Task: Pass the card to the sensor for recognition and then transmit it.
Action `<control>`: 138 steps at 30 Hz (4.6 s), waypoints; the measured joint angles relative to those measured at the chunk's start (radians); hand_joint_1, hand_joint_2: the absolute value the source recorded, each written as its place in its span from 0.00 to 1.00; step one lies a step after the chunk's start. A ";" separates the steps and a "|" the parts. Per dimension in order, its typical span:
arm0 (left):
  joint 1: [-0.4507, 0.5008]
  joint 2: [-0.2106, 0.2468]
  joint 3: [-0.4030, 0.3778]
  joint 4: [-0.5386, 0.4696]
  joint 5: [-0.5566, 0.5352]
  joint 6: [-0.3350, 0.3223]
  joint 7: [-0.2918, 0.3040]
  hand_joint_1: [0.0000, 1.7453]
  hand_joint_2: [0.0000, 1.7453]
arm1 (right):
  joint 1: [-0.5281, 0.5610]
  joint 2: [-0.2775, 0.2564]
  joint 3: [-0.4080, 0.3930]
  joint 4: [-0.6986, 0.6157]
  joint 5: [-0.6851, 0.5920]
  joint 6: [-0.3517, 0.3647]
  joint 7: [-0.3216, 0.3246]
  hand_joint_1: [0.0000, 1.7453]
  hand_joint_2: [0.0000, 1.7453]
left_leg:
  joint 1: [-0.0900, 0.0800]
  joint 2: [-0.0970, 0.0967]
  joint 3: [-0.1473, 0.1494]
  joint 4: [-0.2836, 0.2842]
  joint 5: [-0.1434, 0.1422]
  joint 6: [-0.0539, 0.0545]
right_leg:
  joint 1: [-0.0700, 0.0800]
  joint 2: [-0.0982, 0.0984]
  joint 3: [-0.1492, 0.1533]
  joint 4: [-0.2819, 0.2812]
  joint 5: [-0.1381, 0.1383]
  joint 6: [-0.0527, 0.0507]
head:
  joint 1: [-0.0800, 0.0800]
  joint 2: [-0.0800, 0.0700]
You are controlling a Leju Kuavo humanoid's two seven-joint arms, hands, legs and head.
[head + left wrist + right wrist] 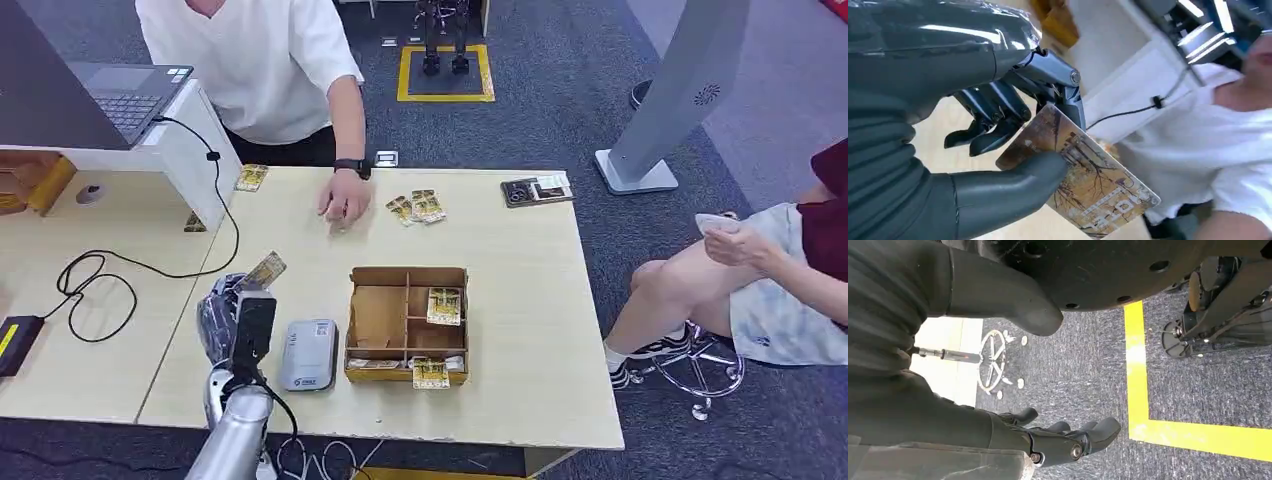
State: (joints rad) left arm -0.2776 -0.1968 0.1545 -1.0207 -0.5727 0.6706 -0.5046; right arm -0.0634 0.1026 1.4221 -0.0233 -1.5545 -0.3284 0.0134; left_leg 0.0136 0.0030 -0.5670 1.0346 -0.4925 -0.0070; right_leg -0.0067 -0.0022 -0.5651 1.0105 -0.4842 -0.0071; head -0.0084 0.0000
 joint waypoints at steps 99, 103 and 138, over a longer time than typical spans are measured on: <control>0.202 0.175 -0.385 -0.490 -0.049 0.000 0.015 0.00 1.00 | 0.007 0.006 -0.006 0.025 0.000 0.029 -0.036 0.00 1.00 | 0.000 0.001 -0.002 0.000 0.000 0.000 | 0.000 0.001 -0.003 0.000 0.000 0.000 | 0.000 0.000; 0.243 0.173 -0.393 -0.534 -0.085 0.000 -0.025 0.00 1.00 | 0.008 0.008 -0.010 0.028 0.000 0.029 -0.038 0.00 1.00 | 0.000 0.001 -0.002 0.000 0.000 0.000 | 0.000 0.001 -0.003 0.000 0.000 0.000 | 0.000 0.000; 0.363 0.240 -0.520 -0.577 -0.566 0.000 0.077 0.00 1.00 | 0.013 0.009 -0.037 0.034 0.000 0.049 -0.038 0.00 1.00 | 0.000 0.001 -0.002 0.000 0.000 0.000 | 0.000 0.001 -0.003 0.000 0.000 0.000 | 0.000 0.000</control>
State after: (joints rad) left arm 0.0857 0.0435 -0.3655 -1.5972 -1.1387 0.6706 -0.4280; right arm -0.0507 0.1114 1.3855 0.0103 -1.5545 -0.2796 -0.0244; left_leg 0.0136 0.0037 -0.5690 1.0346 -0.4929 -0.0066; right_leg -0.0068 -0.0013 -0.5677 1.0102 -0.4839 -0.0067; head -0.0084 0.0000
